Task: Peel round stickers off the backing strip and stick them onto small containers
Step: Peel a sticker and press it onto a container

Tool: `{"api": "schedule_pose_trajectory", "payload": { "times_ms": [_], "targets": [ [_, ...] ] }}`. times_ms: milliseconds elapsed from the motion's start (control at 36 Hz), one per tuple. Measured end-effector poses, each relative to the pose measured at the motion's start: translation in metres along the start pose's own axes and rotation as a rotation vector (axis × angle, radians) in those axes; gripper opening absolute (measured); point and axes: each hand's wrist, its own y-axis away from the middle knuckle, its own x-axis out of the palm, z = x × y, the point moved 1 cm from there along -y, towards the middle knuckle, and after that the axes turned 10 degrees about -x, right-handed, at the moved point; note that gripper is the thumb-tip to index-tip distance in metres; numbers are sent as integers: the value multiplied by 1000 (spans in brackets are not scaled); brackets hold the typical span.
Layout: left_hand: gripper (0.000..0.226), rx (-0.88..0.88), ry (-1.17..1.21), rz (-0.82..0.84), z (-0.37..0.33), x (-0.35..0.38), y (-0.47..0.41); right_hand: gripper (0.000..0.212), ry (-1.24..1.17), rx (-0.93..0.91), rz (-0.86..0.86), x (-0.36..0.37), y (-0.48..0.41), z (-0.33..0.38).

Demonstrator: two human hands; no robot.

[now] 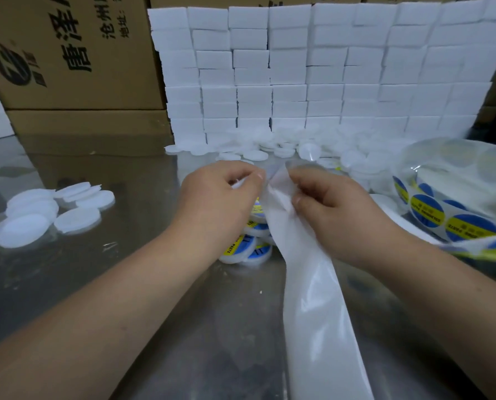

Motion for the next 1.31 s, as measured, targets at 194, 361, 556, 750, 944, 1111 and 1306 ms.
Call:
{"api": "schedule_pose_trajectory", "payload": {
  "times_ms": [194, 361, 556, 750, 944, 1111, 1306],
  "targets": [
    [23, -130, 158, -156, 6, -9, -11, 64, -11, 63, -51, -3, 2, -2],
    [28, -147, 188, -289, 10, -12, -20, 72, 108, 23, -205, -8, 0, 0],
    [27, -5, 0, -228, 6, -8, -9, 59, 138, -54, -258, -10, -1, 11],
    [16, 121, -124, -239, 2, -8, -4, 22, -75, 167, -216, -11, -2, 9],
    [26, 211, -177, -232, -2, -7, -1, 38, -275, 284, -297, -12, -5, 5],
    [34, 264, -203, -223, -3, -6, 1, 22, -319, 292, -319, -13, -7, 5],
    [36, 250, -288, -198, -2, -4, -1, 13, -263, 306, -346, -12, -5, 5]
  ]
}}
